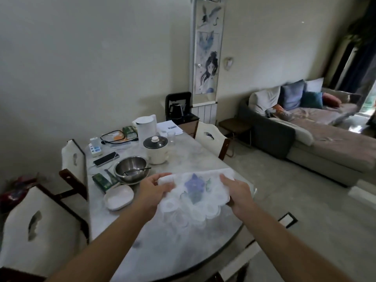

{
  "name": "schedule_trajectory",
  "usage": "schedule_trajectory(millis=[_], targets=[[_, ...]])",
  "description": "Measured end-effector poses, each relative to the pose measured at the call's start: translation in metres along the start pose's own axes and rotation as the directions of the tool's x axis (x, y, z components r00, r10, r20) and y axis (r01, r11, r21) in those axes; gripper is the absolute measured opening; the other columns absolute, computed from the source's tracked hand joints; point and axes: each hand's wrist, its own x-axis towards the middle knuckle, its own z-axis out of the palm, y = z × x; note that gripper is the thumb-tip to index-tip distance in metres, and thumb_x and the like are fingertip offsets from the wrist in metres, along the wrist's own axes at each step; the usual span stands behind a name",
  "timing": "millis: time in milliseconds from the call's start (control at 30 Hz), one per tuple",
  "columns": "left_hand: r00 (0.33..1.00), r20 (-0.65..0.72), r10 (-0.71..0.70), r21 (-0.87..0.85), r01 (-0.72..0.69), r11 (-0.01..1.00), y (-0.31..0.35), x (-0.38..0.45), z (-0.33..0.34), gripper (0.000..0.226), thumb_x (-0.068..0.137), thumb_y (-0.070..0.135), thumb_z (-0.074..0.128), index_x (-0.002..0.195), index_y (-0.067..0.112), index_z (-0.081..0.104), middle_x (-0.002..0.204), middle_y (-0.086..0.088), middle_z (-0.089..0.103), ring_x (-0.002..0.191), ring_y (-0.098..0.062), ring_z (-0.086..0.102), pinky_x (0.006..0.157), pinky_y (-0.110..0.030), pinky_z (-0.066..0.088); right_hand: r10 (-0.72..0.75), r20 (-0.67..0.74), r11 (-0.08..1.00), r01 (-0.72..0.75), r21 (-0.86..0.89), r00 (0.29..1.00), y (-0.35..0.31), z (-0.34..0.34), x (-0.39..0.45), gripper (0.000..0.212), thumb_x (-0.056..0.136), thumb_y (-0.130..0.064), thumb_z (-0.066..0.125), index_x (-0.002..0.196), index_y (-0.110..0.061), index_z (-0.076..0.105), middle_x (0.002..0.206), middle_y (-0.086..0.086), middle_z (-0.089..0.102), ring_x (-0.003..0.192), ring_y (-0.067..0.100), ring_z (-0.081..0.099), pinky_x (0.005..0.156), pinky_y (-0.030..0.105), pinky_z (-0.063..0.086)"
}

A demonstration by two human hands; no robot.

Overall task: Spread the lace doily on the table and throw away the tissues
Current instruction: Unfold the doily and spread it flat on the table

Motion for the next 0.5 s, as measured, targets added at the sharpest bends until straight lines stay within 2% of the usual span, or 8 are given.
schedule_trajectory(millis=[67,133,167,233,300,367,433,500], targets=[[1.000,-0.011,0.007,-0.008,-0.007,1.000,-0.003,0.011,0.043,0.034,0.076,-0.012,0.070,0.104,0.007,0.072,0.093,-0.016,0.073,0.078,-0.027,0.064,0.083,-0.047,0.057,0.080,0.069,0.996,-0.082,0.021,0.994,-0.013,-0.033,0.022,0.059,0.062,-0.030,0.091,0.110,-0.003,0.069,0.104,0.017,0.075,0.094,0.036,0.072,0.086,0.053,0.059],[1.000,-0.016,0.017,-0.022,-0.017,1.000,-0.005,0.020,0.084,0.033,0.075,-0.012,0.070,0.101,0.007,0.073,0.091,-0.015,0.074,0.070,-0.022,0.065,0.067,-0.036,0.059,0.115,0.155,0.993,-0.119,0.012,0.981,-0.023,-0.065,0.045,0.085,0.044,-0.036,0.098,0.119,-0.010,0.067,0.115,0.016,0.073,0.105,0.037,0.069,0.093,0.056,0.055],[1.000,-0.021,0.021,-0.030,-0.022,0.999,-0.007,0.024,0.103,0.032,0.075,-0.012,0.069,0.100,0.007,0.073,0.089,-0.015,0.073,0.064,-0.019,0.065,0.057,-0.029,0.058,0.137,0.186,0.990,-0.138,-0.007,0.973,-0.031,-0.079,0.053,0.082,0.048,-0.035,0.096,0.122,-0.014,0.066,0.118,0.014,0.072,0.108,0.036,0.068,0.096,0.056,0.054],[0.999,-0.042,0.019,-0.050,-0.021,0.999,-0.010,0.032,0.137,0.032,0.075,-0.012,0.070,0.101,0.007,0.073,0.090,-0.017,0.073,0.062,-0.018,0.065,0.048,-0.023,0.054,0.166,0.204,0.985,-0.153,-0.078,0.965,-0.047,-0.100,0.063,0.056,0.069,-0.027,0.085,0.120,-0.017,0.065,0.119,0.012,0.071,0.111,0.035,0.065,0.098,0.053,0.053],[0.998,-0.064,0.014,-0.073,-0.018,0.997,-0.012,0.038,0.167,0.032,0.075,-0.011,0.070,0.101,0.007,0.073,0.091,-0.017,0.074,0.065,-0.021,0.065,0.052,-0.025,0.054,0.189,0.221,0.979,-0.166,-0.122,0.957,-0.056,-0.119,0.079,0.041,0.079,-0.018,0.077,0.118,-0.016,0.065,0.118,0.013,0.070,0.110,0.036,0.065,0.095,0.051,0.054],[0.997,-0.082,0.011,-0.091,-0.019,0.996,-0.014,0.045,0.192,0.032,0.073,-0.011,0.071,0.097,0.011,0.074,0.092,-0.017,0.074,0.070,-0.024,0.065,0.061,-0.032,0.057,0.196,0.244,0.976,-0.166,-0.140,0.950,-0.062,-0.132,0.096,0.037,0.082,-0.012,0.073,0.118,-0.014,0.065,0.118,0.015,0.071,0.110,0.037,0.065,0.090,0.050,0.055],[0.997,-0.082,-0.003,-0.097,-0.005,0.995,-0.013,0.054,0.211,0.034,0.070,-0.011,0.073,0.091,0.014,0.075,0.095,-0.019,0.074,0.079,-0.031,0.067,0.072,-0.041,0.059,0.183,0.226,0.975,-0.146,-0.170,0.957,-0.068,-0.141,0.114,0.034,0.083,-0.007,0.072,0.116,-0.009,0.066,0.114,0.016,0.071,0.108,0.039,0.066,0.091,0.052,0.056],[0.999,-0.049,-0.006,-0.067,0.003,0.998,-0.015,0.066,0.222,0.039,0.063,-0.011,0.077,0.092,0.015,0.075,0.097,-0.019,0.073,0.084,-0.035,0.068,0.075,-0.046,0.060,0.164,0.181,0.968,-0.122,-0.219,0.970,-0.071,-0.151,0.137,0.038,0.077,-0.006,0.077,0.114,-0.006,0.067,0.108,0.016,0.073,0.100,0.037,0.070,0.091,0.055,0.056]])
